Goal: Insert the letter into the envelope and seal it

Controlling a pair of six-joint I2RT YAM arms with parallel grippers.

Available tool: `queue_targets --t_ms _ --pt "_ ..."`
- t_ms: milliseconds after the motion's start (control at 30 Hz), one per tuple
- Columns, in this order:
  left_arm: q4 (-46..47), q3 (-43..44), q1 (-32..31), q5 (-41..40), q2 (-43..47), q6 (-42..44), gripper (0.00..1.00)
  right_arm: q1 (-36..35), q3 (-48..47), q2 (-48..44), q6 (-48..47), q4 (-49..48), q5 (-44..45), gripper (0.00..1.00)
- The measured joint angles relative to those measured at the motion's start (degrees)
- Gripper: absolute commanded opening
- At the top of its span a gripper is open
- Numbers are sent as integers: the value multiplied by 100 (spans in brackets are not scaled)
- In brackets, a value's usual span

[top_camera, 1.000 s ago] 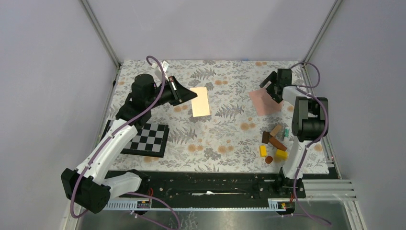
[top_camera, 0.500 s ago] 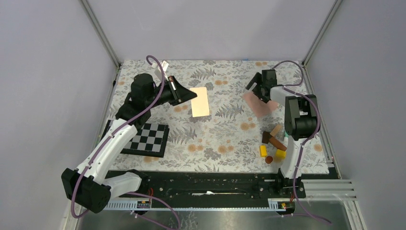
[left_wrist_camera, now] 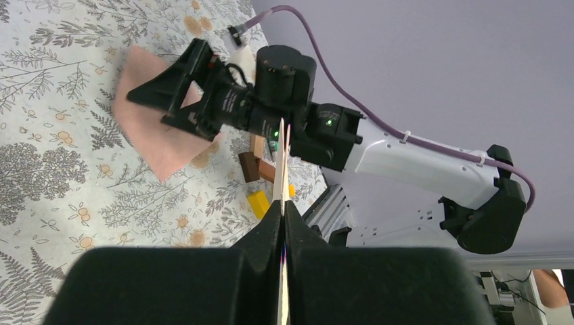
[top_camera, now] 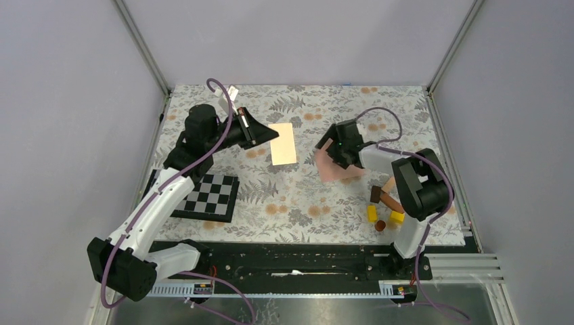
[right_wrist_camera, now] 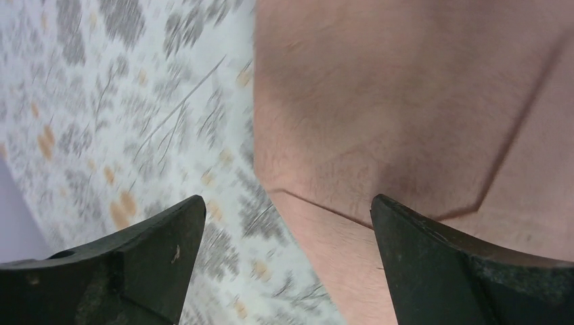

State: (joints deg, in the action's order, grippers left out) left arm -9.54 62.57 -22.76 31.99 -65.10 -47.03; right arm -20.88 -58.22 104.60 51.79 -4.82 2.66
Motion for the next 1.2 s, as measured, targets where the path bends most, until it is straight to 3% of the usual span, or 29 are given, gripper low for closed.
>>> queue_targets --t_ms 167,300,467,733,967,1200 --pt "59 -46 0 66 0 -59 0 -734 -42 4 417 26 15 100" --pt "111 -61 0 92 0 -92 0 -852 -330 2 264 678 164 100" --pt "166 -144 0 127 2 -118 0 -544 -551 -304 -398 1252 448 100" --pt "234 -223 0 144 24 -173 0 568 -857 -72 -1462 1134 109 100" --pt "238 -223 0 149 101 -236 0 625 -953 396 -1729 1113 -79 100" --pt "212 -223 0 146 166 -234 0 616 -586 273 -1705 699 -85 100"
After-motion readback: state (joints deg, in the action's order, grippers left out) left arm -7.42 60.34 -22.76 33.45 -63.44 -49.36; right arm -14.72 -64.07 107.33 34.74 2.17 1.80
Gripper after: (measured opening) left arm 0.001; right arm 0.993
